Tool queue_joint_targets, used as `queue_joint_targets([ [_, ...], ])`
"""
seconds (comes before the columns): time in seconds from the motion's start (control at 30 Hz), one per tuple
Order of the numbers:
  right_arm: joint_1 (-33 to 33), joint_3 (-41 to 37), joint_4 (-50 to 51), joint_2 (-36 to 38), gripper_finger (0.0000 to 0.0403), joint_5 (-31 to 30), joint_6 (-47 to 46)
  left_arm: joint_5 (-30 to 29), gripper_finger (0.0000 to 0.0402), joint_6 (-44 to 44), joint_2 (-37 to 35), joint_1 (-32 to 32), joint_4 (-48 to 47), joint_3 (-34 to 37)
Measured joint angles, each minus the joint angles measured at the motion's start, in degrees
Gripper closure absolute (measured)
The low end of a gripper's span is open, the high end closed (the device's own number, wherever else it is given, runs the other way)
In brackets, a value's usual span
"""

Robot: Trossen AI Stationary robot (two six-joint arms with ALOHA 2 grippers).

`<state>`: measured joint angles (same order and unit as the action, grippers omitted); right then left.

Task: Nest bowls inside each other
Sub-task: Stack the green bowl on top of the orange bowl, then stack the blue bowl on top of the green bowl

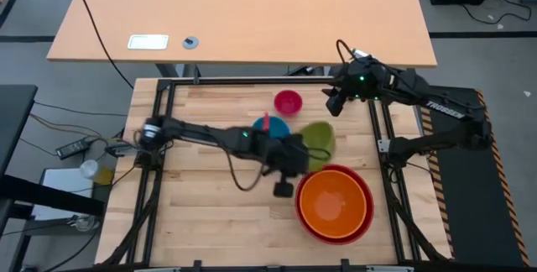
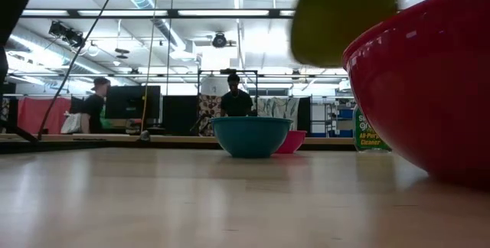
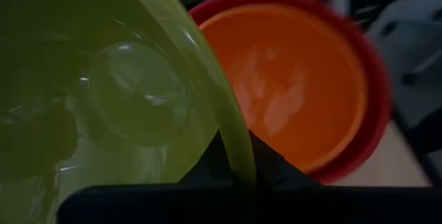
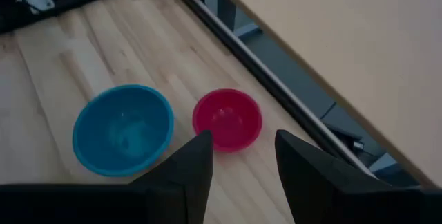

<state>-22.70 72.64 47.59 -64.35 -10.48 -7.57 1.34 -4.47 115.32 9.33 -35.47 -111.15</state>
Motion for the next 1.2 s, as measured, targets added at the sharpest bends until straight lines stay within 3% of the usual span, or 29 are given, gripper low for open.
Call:
queue_joint_targets([
  [0.17, -0.54, 0.00, -0.63, 0.88, 0.0238, 1.43, -0.34, 7.13, 0.0398, -0.74, 7.60, 2.68, 6.36, -5.22],
  [0.4, -0.59, 0.00, -0.63, 2.09, 0.0238, 1.82, -3.10, 14.83, 0.0377, 1.33, 12.03, 4.45, 14.14, -5.72],
  [0.6, -0.59, 0.00, -0.25, 2.23, 0.0238, 3.09, -4.93, 14.39, 0.0268, -1.34, 12.38, 5.05, 15.76, -5.75],
  [0.77, -0.59, 0.00, -0.33, 2.20, 0.0238, 3.63, -5.88, 13.80, 0.0167, 4.10, 12.20, 5.28, 15.58, -5.78],
  [0.87, -0.59, 0.00, -0.33, 2.22, 0.0238, 4.97, -6.36, 13.65, 0.0136, 7.73, 11.30, 4.87, 12.85, -5.78],
  [0.97, -0.39, 0.00, -0.31, 2.20, 0.0238, 6.18, -6.44, 12.89, 0.0131, 9.11, 8.56, 4.09, 4.81, -5.85],
  [1.2, 1.08, 0.00, -0.65, 2.15, 0.0238, 7.12, -6.51, -1.77, 0.0166, 0.12, 4.19, 1.56, -23.97, -5.57],
])
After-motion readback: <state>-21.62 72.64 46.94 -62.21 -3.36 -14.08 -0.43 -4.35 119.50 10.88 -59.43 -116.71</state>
